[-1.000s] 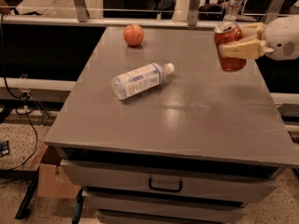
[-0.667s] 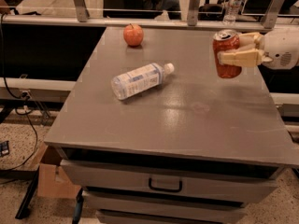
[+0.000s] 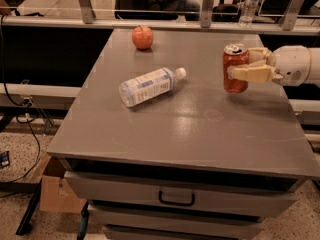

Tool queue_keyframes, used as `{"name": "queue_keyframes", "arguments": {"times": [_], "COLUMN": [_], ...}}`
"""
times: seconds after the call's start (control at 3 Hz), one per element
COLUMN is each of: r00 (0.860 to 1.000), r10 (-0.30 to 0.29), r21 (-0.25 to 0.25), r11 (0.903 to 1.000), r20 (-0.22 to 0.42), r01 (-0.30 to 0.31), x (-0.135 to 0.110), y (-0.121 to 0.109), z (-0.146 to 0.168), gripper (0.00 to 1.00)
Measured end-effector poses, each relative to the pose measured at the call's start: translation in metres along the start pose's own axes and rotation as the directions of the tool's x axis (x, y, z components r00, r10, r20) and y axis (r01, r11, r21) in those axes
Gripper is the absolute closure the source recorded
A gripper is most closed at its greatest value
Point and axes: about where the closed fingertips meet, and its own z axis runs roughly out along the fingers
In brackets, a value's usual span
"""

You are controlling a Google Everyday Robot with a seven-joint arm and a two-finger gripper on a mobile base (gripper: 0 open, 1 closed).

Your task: Place coke can upright

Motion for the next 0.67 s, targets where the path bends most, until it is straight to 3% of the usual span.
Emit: {"name": "queue_keyframes", "arguments": {"times": [0.33,0.67], "r00": [0.999,0.998], "r10": [-0.005,-0.003], "r21": [-0.043,-0.053], "r11": [0.9991,0.9986], "r20": [0.050,0.061], "r01": [0.007,0.006], "x": [0.0121,0.0187], "y": [0.0008,-0.0002], "z": [0.0057,0.0074], "gripper": [0.99,0.78]}}
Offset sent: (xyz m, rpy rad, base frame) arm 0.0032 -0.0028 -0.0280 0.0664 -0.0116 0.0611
